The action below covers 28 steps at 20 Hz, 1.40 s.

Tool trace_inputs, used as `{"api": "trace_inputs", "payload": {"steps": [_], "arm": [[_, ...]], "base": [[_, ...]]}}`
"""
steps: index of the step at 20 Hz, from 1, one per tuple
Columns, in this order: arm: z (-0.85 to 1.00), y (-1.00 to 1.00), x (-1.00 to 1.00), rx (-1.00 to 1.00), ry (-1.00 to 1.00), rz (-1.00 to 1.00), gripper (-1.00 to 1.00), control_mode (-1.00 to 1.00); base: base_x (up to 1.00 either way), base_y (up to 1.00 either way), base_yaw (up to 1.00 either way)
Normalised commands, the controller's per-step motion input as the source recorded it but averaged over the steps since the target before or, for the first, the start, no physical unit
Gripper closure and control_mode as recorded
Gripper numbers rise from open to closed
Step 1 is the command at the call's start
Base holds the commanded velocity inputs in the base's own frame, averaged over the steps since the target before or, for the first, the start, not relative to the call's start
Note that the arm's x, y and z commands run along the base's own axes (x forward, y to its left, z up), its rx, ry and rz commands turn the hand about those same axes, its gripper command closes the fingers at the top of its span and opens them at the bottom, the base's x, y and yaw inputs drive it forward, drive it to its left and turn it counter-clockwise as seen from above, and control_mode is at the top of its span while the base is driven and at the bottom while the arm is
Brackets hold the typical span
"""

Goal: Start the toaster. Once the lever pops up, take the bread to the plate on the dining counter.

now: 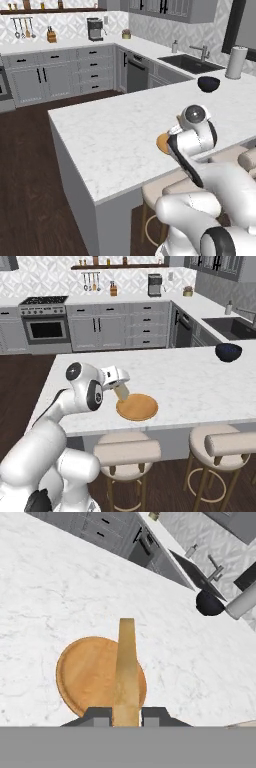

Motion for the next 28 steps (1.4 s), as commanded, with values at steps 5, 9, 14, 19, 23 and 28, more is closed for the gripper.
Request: {"api": "trace_inputs", "payload": {"steps": [5, 9, 14, 19, 23, 28], "arm": [[-0.48, -0.43, 0.77, 0.00, 0.09, -0.08, 1.00, -1.00], [-0.41, -0.36, 0.44, 0.00, 0.14, -0.12, 1.00, -1.00], [-0.33, -0.35, 0.35, 0.00, 0.08, -0.10, 1.00, -1.00], [-0.33, -0.29, 0.25, 0.00, 0.03, -0.04, 1.00, -1.00], [-0.35, -0.04, 0.02, 0.00, 0.04, 0.00, 1.00, -1.00], [-0.22, 0.00, 0.00, 0.00, 0.02, 0.00, 1.00, -1.00]], "base": [[0.00, 0.00, 0.00], [0.00, 0.00, 0.00], [0.00, 0.00, 0.00], [0.00, 0.00, 0.00], [0.00, 0.00, 0.00], [0.00, 0.00, 0.00]]}}
